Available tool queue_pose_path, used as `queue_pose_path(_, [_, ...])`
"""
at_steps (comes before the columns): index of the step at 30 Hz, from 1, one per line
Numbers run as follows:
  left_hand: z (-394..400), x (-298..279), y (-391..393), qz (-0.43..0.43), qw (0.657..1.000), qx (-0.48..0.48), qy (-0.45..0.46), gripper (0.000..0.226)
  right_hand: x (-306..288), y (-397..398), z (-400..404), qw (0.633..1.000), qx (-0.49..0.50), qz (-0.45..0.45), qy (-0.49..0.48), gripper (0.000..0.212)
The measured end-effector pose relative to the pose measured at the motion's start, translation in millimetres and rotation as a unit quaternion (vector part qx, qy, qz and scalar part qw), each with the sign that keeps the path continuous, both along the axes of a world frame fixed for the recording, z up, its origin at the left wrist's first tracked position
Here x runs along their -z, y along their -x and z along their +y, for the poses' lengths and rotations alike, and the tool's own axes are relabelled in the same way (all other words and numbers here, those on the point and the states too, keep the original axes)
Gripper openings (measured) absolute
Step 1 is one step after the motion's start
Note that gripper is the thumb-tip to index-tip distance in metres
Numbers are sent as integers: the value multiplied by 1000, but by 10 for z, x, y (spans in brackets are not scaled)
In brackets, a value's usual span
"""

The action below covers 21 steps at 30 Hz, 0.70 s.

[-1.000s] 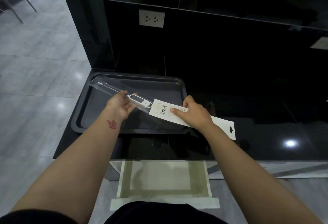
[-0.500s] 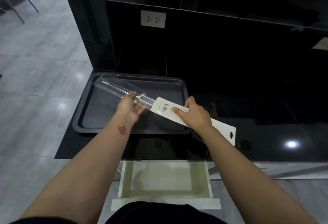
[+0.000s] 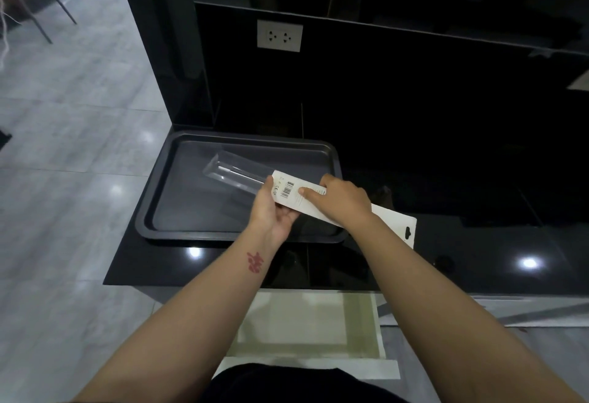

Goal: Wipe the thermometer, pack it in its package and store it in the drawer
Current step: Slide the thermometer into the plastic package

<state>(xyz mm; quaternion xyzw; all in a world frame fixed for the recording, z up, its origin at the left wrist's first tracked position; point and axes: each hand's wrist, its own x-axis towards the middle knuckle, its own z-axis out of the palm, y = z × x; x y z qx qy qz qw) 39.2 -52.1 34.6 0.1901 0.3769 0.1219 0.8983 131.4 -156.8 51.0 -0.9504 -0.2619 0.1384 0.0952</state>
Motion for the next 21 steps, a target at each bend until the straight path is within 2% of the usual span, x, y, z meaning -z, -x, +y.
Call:
queue_pose_path(5, [-47,48,67,-18,999,38,8,50,-10,-53,-60,998,7,56,-4,45])
queue_pose_path(9, [218,154,135,3,995,91,-35,64,-29,-111,-145,996,13,76,-44,45])
queue_pose_path(12, [526,212,205,-1,1000,2,-26,55,-61,-156,-217,997,8,66,-38,44])
queue_pose_path(15, [695,207,271,-12,999,-42,-19,58,-83,-152,-241,997,6,67,-28,45])
queue_pose_path(18, [646,212,279,-1,999,-40,-20,60,-74,-122,-217,999,12,51,-9,56])
queue_pose_path(21, [547,230,256,10,999,-50,-10,58,-67,-80,-184,999,29,-2,45,83])
